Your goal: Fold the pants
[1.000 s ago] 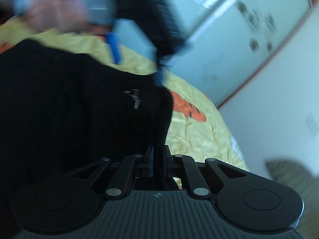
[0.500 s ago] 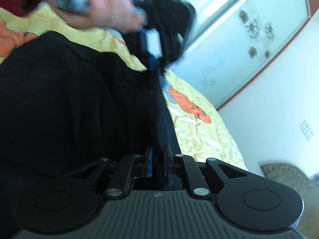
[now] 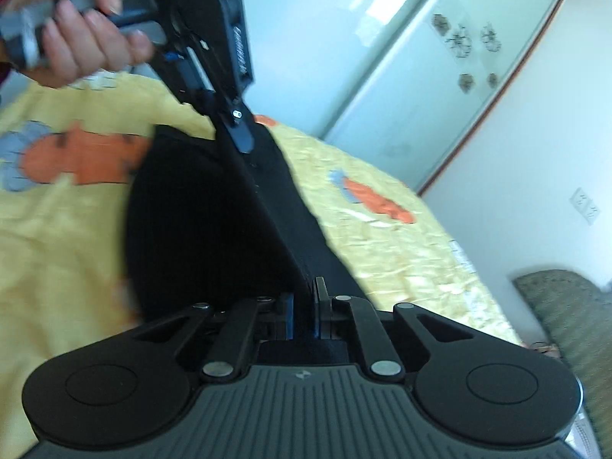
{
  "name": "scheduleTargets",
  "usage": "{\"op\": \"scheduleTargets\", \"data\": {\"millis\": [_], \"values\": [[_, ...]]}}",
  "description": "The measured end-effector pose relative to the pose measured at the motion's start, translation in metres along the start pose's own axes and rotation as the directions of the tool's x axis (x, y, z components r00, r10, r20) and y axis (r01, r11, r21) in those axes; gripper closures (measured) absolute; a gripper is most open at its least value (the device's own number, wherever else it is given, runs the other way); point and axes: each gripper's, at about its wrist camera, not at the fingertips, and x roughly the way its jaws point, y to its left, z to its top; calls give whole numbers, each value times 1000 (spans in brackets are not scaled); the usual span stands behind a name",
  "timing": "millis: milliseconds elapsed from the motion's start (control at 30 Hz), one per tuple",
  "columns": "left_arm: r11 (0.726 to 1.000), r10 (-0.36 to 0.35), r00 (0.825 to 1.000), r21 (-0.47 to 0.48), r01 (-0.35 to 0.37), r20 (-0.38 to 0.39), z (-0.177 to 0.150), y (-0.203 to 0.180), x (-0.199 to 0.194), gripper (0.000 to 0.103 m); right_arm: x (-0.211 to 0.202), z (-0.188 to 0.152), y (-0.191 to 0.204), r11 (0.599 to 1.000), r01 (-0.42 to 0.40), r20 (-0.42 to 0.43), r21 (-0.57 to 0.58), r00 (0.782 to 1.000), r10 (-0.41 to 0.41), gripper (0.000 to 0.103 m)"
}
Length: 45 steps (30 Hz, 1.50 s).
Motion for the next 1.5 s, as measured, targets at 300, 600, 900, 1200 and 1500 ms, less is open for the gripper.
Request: {"op": "scheduleTargets", "data": {"millis": [300,600,900,1200,1500], "values": [[994,103,994,42,-104,32,-17,7,-1,97,-10,1,19,994,-56,-4,98,998,56,95],[975,205,979,91,-204,7,-24,1,-7,67,-36,-18,28,951,-156,-19,267,986,167,92],[911,173,982,366,-191,82,-45,-82,-23,60,-66,-104,-43,748,13,-148,663,982,114,78],[589,-174,945,740,324,-275,-127,-207,54,45,-135,-155,-81,595,299,-278,746,952,-130,77],[498,-217,887,735,460,-408,-163,-232,101,39,-150,-227,-179,347,506,-431,790,860,-272,48]]}}
